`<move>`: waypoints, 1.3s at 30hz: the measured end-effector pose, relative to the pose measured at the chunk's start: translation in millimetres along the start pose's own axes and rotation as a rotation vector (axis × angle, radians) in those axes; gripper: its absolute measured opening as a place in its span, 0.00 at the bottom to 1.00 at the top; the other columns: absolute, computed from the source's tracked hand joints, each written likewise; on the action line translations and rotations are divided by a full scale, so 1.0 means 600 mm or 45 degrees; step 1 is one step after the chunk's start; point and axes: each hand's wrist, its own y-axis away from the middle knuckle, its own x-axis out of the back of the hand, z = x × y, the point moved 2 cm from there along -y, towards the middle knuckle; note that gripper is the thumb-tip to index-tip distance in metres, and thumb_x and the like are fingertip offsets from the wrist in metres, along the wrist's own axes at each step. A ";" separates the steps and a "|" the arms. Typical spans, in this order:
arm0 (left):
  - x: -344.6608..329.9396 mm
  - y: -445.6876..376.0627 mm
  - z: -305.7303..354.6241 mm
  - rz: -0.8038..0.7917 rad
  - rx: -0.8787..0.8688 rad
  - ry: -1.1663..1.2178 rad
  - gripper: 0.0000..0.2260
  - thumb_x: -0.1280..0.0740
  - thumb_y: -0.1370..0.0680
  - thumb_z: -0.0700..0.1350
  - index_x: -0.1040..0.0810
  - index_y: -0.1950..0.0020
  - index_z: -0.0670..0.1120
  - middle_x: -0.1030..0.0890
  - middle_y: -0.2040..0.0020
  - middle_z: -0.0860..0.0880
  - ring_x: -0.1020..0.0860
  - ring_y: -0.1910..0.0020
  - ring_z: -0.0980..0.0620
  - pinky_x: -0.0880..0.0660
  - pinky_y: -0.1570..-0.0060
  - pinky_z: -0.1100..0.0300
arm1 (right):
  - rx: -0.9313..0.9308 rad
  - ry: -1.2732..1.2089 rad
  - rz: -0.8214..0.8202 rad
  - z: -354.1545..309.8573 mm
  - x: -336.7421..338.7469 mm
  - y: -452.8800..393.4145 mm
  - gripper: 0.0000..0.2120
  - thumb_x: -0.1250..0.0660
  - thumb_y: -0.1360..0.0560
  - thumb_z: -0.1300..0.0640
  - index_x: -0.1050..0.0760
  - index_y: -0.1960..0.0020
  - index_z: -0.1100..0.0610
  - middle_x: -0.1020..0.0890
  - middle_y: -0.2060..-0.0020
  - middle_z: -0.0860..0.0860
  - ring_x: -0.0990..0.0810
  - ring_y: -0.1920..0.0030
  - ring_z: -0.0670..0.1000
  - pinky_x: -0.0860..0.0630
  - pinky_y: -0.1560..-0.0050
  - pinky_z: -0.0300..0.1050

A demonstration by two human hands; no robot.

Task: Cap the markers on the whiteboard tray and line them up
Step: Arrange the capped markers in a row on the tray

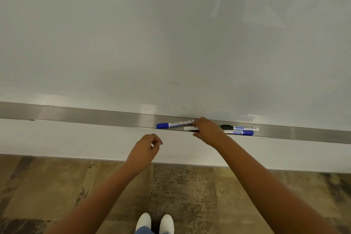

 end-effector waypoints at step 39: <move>-0.009 -0.042 0.019 0.004 0.072 -0.308 0.28 0.43 0.22 0.45 0.54 0.28 0.39 0.51 0.24 0.42 0.51 0.25 0.46 0.44 0.28 0.52 | -0.599 -0.904 0.378 -0.001 -0.015 0.000 0.21 0.37 0.24 0.54 0.32 0.35 0.64 0.26 0.38 0.61 0.24 0.42 0.59 0.27 0.46 0.46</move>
